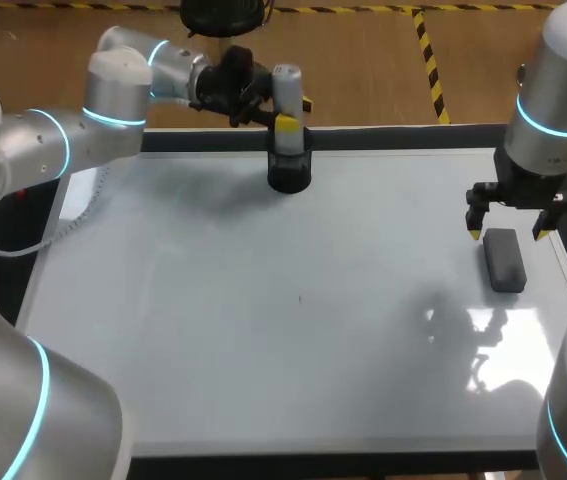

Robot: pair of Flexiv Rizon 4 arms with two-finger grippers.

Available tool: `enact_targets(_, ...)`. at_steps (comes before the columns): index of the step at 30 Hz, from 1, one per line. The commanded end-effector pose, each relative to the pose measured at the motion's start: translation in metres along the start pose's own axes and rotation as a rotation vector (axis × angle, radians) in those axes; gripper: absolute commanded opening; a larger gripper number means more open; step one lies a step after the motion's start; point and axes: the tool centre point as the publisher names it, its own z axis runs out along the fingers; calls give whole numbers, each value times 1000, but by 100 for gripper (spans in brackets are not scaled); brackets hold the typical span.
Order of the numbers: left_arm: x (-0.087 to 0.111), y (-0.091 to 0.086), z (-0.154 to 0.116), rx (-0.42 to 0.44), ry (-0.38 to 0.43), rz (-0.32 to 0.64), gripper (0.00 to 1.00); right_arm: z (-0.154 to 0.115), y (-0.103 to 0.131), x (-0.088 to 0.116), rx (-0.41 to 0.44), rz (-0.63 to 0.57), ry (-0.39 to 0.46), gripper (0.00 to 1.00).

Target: Pick up the inspection probe, press it on each red-marked spot on the whiteboard one by one, put down the probe, pick up the eraser, and wipe off all the red marks.

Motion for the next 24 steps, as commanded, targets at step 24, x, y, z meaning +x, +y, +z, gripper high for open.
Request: enact_targets(24,-10,35,6,-30,36,-53,0,-1,0,-1,0,-1,1,100)
